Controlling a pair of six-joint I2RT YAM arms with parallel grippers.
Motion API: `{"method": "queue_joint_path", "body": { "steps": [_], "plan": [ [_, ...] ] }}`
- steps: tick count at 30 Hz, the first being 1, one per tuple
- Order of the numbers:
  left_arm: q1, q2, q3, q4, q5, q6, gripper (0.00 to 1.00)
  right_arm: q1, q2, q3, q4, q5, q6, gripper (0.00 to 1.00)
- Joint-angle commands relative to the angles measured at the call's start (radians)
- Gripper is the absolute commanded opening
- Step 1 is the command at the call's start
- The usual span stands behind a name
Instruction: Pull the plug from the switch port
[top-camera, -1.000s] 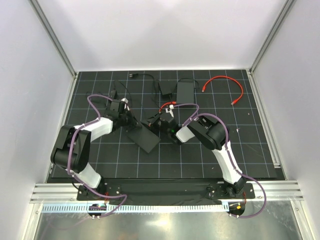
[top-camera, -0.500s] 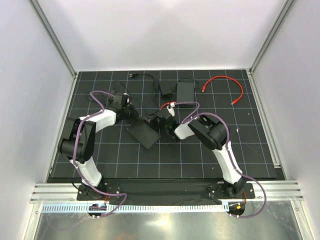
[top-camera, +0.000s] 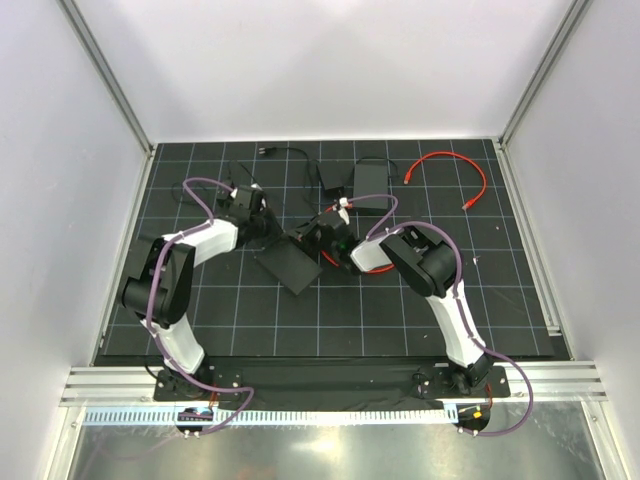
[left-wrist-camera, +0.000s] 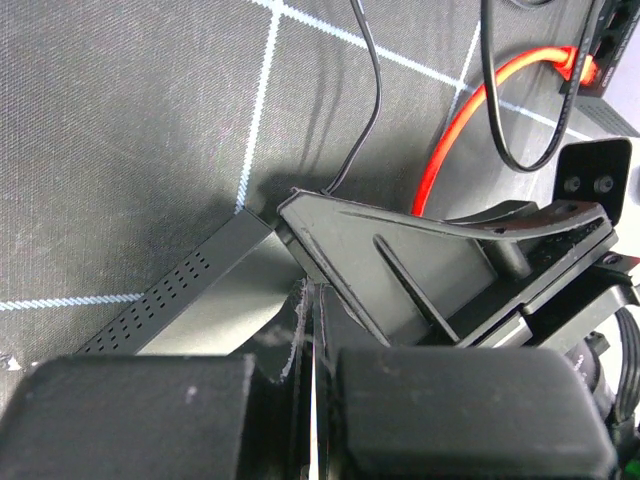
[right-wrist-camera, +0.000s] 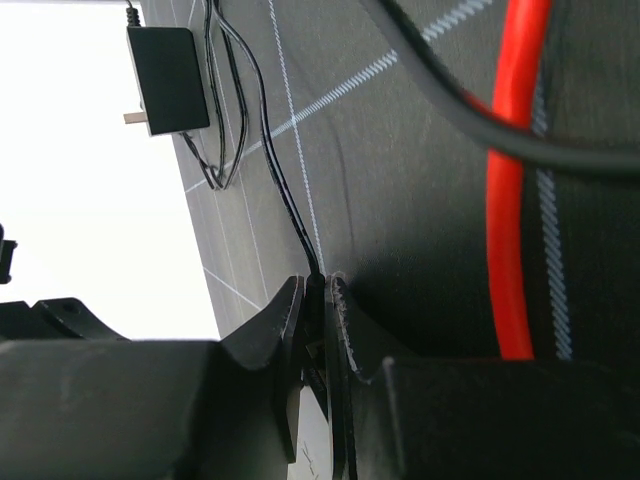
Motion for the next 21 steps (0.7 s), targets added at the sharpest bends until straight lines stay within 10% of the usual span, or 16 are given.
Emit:
{"method": "queue_joint_path", "body": {
  "steps": [1, 14, 21],
  "plan": [
    [-0.017, 0.092, -0.099, -0.251, -0.138, 0.050, 0.00, -0.046, -0.085, 0.060, 0.034, 0.060, -0.049, 0.01],
    [-0.015, 0.118, -0.097, -0.247, -0.158, 0.036, 0.00, -0.052, -0.099, -0.029, 0.021, 0.316, 0.099, 0.01],
    [-0.023, 0.132, -0.077, -0.270, -0.166, 0.038, 0.00, -0.093, -0.017, 0.092, 0.018, 0.120, -0.035, 0.01]
  ]
}}
